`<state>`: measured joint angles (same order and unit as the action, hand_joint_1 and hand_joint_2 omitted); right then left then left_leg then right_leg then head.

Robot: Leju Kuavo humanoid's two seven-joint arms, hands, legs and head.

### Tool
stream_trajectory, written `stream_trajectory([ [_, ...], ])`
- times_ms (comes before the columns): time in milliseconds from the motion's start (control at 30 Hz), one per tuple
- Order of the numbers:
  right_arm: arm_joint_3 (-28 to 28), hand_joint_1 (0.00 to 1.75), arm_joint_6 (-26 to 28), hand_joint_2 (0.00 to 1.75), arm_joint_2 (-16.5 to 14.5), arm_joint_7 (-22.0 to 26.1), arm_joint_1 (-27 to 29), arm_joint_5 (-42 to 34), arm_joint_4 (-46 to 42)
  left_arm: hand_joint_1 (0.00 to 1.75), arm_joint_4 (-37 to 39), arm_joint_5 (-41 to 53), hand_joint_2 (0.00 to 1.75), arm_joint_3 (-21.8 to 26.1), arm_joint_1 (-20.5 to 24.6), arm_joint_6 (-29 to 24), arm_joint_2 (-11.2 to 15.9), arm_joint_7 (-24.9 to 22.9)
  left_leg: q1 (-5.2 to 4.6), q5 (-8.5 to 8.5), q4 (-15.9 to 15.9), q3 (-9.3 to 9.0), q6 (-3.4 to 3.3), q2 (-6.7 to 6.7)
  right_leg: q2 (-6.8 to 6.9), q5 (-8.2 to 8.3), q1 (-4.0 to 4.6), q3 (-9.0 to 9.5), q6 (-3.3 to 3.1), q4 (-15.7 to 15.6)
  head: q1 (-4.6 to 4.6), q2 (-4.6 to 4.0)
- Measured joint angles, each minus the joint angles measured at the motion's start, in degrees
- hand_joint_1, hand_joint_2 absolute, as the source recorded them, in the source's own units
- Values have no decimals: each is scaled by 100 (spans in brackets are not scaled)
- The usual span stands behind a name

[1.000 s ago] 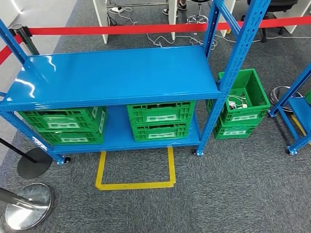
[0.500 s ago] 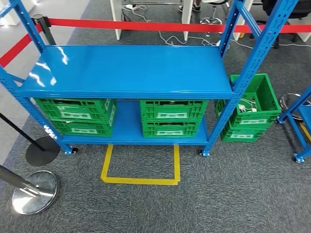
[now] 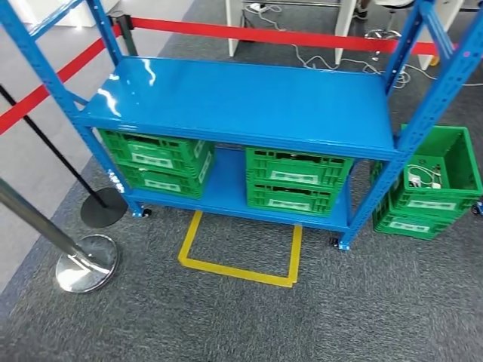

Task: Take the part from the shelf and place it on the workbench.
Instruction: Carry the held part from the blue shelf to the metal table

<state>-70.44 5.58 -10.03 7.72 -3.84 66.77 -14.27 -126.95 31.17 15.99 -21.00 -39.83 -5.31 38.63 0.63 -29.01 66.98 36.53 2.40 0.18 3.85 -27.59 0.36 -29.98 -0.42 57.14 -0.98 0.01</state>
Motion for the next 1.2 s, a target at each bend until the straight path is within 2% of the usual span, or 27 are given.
stream_trajectory([
  [67, 14, 0, -2, 175, 0, 0, -10, 12, 0, 175, -3, 1, 175, -4, 11, -7, 0, 41, -57, 265, -812, -471, -73, 246, 124, -9, 31, 7, 22, 13, 1, 0],
  [100, 22, 0, -2, 175, 0, 0, -11, 16, 0, 175, -6, 0, 175, -7, 18, -10, 0, 66, -82, 309, -1034, -580, -103, 334, 179, -13, 47, 5, 41, 22, 4, 1],
  [133, 30, 0, -3, 175, 1, -2, -12, 20, 0, 175, -9, -3, 175, -9, 21, -13, 0, 85, -102, 311, -1131, -610, -127, 369, 237, -15, 62, 3, 63, 29, 3, 1],
  [200, 37, 0, -8, 175, 2, -7, -16, 24, 0, 175, -11, -15, 175, -10, 11, -19, -1, 108, -103, 339, -1156, -578, -176, 247, 336, -25, 64, 4, 117, 29, 2, 0],
  [267, 39, 0, -14, 175, 6, -13, -21, 24, 1, 175, -13, -24, 175, -10, 4, -21, -3, 116, -75, 377, -1177, -558, -234, 127, 124, -172, 40, -76, 192, 205, 21, 0],
  [333, 42, 0, -21, 175, 10, -20, -15, 24, 3, 175, -13, -25, 175, -13, 13, -21, -5, 122, -55, 407, -1183, -529, -279, 11, -236, -532, 9, -364, 252, 846, 50, 0],
  [400, 43, 0, -25, 175, 10, -26, 7, 24, 5, 175, -13, -26, 175, -16, 17, -21, -5, 123, -54, 427, -1178, -501, -297, -123, -358, -814, -6, -696, 275, 1571, 58, 0],
  [433, 43, 0, -25, 175, 11, -28, 15, 24, 5, 175, -13, -27, 175, -16, 15, -21, -6, 123, -52, 435, -1174, -494, -295, -196, -370, -810, -11, -762, 281, 1708, 60, -1],
  [467, 43, 0, -25, 175, 13, -28, 19, 24, 5, 175, -13, -28, 175, -16, 13, -21, -7, 123, -48, 443, -1171, -493, -285, -276, -384, -685, -20, -714, 286, 1603, 60, -1],
  [500, 43, 0, -26, 175, 16, -28, 18, 24, 4, 175, -13, -30, 175, -16, 13, -21, -7, 123, -40, 452, -1168, -495, -269, -357, -426, -479, -34, -568, 289, 1294, 59, -1],
  [533, 43, 0, -27, 175, 19, -28, 13, 20, 5, 175, -13, -32, 175, -16, 14, -21, -7, 123, -28, 460, -1164, -495, -248, -436, -539, -272, -57, -367, 296, 872, 61, -1],
  [567, 43, 0, -31, 175, 22, -28, 8, 16, 8, 175, -13, -35, 175, -16, 16, -21, -7, 123, -23, 468, -1154, -486, -218, -506, -738, -130, -88, -186, 306, 484, 64, -1],
  [633, 43, 0, -44, 175, 24, -31, 6, 7, 15, 175, -13, -42, 175, -17, 26, -20, -6, 123, -5, 492, -1128, -433, -144, -635, -1029, -56, -121, -12, 291, 93, 61, -1],
  [667, 43, 0, -52, 175, 24, -32, 9, 3, 18, 175, -13, -44, 175, -22, 28, -20, -8, 123, 10, 513, -1125, -400, -100, -709, -1062, -69, -110, 8, 263, 71, 57, -1],
  [700, 43, 0, -56, 175, 24, -34, 16, 1, 19, 175, -13, -45, 175, -27, 29, -19, -9, 123, 32, 538, -1133, -376, -55, -785, -984, -52, -96, 29, 217, 52, 54, 0],
  [733, 43, 0, -60, 175, 25, -36, 18, -1, 20, 175, -13, -46, 175, -32, 23, -19, -9, 123, 46, 548, -1132, -359, -24, -773, -898, -25, -86, 55, 168, 20, 55, -1],
  [800, 43, 0, -60, 175, 31, -32, 11, -2, 21, 175, -13, -50, 175, -38, 24, -22, -3, 122, 38, 373, -892, -230, 20, -521, -725, 33, -91, 92, 81, -58, 32, 0],
  [867, 43, 0, -60, 175, 39, -28, 13, -3, 22, 175, -12, -37, 175, -45, 29, -24, 2, 114, 27, -31, -211, 84, 48, -205, -528, 58, -86, 75, 45, -84, 4, 0],
  [900, 43, 0, -62, 175, 42, -29, 23, -3, 22, 175, -10, -18, 175, -49, 30, -22, 8, 102, 35, -208, 165, 252, 67, -145, -419, 60, -84, 58, 42, -84, -2, 0],
  [933, 43, 0, -64, 175, 43, -30, 32, -4, 22, 175, -9, 6, 175, -52, 27, -21, 15, 86, 49, -287, 411, 352, 86, -112, -313, 62, -86, 45, 46, -83, -1, 0],
  [967, 43, 0, -67, 175, 43, -31, 36, -4, 22, 175, -8, 32, 175, -54, 25, -20, 24, 68, 65, -259, 461, 351, 105, -89, -216, 64, -91, 36, 54, -81, -2, 0],
  [1000, 43, 0, -72, 175, 44, -32, 32, -3, 22, 175, -7, 51, 175, -55, 23, -19, 36, 51, 88, -135, 303, 238, 126, -55, -123, 64, -101, 33, 72, -76, -2, -1],
  [1033, 43, 0, -75, 175, 44, -33, 24, -3, 22, 175, -7, 66, 175, -57, 22, -19, 45, 40, 113, 52, -34, 28, 148, 12, -46, 60, -113, 38, 98, -69, -2, -1],
  [1067, 43, 0, -78, 175, 52, -33, 13, -2, 20, 175, -5, 77, 175, -59, 25, -19, 52, 31, 131, 201, -436, -213, 178, 174, 18, 50, -112, 47, 139, -57, -9, -1],
  [1100, 43, 0, -80, 175, 68, -34, 4, -1, 17, 175, -4, 86, 175, -63, 29, -19, 58, 25, 146, 309, -773, -408, 172, 302, 73, 28, -99, 34, 185, -30, -23, -1],
  [1167, 43, 0, -80, 175, 97, -34, -10, 4, 15, 175, -1, 104, 175, -75, 29, -19, 63, 10, 140, 341, -1061, -554, 99, 436, 165, -5, -61, 24, 254, -6, -2, -1],
  [1200, 43, 0, -80, 175, 104, -35, -11, 7, 16, 175, 0, 111, 175, -80, 25, -20, 65, 2, 127, 343, -1057, -535, 28, 359, 216, -12, -60, 38, 274, -7, 17, -1],
])
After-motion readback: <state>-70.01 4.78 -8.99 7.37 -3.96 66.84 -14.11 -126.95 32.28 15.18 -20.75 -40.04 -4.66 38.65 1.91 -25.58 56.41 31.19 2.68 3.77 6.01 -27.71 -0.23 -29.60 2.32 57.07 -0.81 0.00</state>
